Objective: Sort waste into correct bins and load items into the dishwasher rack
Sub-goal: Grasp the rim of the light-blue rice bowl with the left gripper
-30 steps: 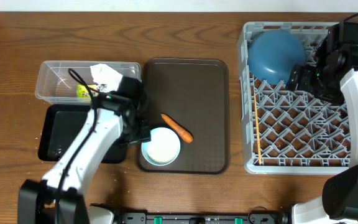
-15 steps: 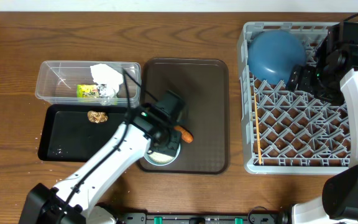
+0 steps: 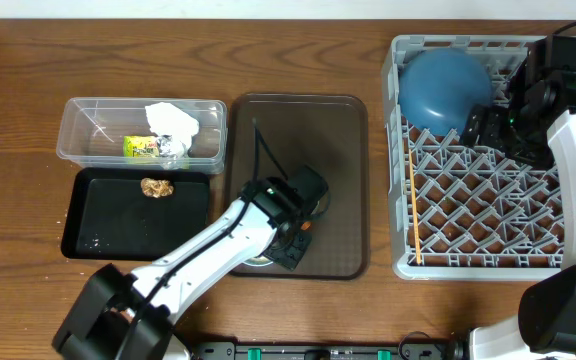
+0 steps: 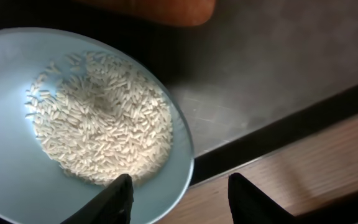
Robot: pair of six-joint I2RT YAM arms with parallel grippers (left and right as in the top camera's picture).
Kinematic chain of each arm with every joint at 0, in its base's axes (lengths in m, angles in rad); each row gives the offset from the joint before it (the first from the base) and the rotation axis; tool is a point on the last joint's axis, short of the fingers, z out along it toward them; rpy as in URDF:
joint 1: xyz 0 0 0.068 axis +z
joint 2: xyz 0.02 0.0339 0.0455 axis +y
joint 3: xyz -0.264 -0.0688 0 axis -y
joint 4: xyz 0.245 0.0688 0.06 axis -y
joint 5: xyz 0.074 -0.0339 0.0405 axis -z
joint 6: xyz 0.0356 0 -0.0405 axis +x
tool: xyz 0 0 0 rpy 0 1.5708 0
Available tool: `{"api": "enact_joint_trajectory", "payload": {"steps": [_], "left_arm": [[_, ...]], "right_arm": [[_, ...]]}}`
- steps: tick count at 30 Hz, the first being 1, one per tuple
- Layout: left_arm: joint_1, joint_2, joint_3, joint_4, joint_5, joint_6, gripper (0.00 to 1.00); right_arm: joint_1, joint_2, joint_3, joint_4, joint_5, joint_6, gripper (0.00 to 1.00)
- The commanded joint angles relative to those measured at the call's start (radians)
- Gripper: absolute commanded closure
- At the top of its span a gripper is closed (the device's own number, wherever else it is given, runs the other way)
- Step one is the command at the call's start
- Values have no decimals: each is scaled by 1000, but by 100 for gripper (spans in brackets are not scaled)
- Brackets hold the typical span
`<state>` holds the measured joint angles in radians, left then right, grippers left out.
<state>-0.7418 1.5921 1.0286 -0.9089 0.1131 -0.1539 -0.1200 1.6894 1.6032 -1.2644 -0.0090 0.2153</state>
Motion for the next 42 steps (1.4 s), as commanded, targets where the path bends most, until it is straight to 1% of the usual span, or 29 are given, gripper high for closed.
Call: {"api": "enact_joint_trajectory", "payload": {"steps": [1,7,10,13,15,17,24,29,31,32,33,34,38,41,42], "left_arm": [[-1,32,9,-5,-20,27,50],[-1,82,9,-5,-20,27,51],[-1,98,9,-6,-20,27,58],[-1,109,9,-5,-21,27,60],[-1,113,9,-1,-21,27,64],[-1,117,9,5,-26,26,65],[-1,117,9,10,-161,26,67],[-1,117,9,41,-182,22,75],[-1,117,9,48,-182,22,80],[-1,117,9,51,-182,22,81],[-1,117,9,53,-182,22,86],[-1,117,9,57,-182,22,88],[-1,117,9,67,-182,22,89],[-1,117,10,70,-182,22,94],[-1,117,11,70,-182,22,94]], "right_arm": [[3,-6,-1,-4,-6,-15,3],[3,-6,-1,-4,-6,-15,3],[3,-6,-1,-4,-7,-15,3],[3,-6,-1,-4,-7,-15,3],[3,-6,-1,-4,-6,-15,3],[3,-6,-1,-4,-6,-15,3],[2,-6,-1,-6,-6,-15,3],[3,-6,-1,-8,-6,-16,3],[3,-6,-1,-9,-6,-16,3],[3,-6,-1,-9,-6,-16,3],[3,-6,-1,-10,-6,-15,3],[3,-6,-1,-9,-6,-16,3],[2,-6,-1,-9,-6,-16,3],[3,-6,-1,-10,-6,-16,3],[3,-6,-1,-10,-6,-20,3]]}}
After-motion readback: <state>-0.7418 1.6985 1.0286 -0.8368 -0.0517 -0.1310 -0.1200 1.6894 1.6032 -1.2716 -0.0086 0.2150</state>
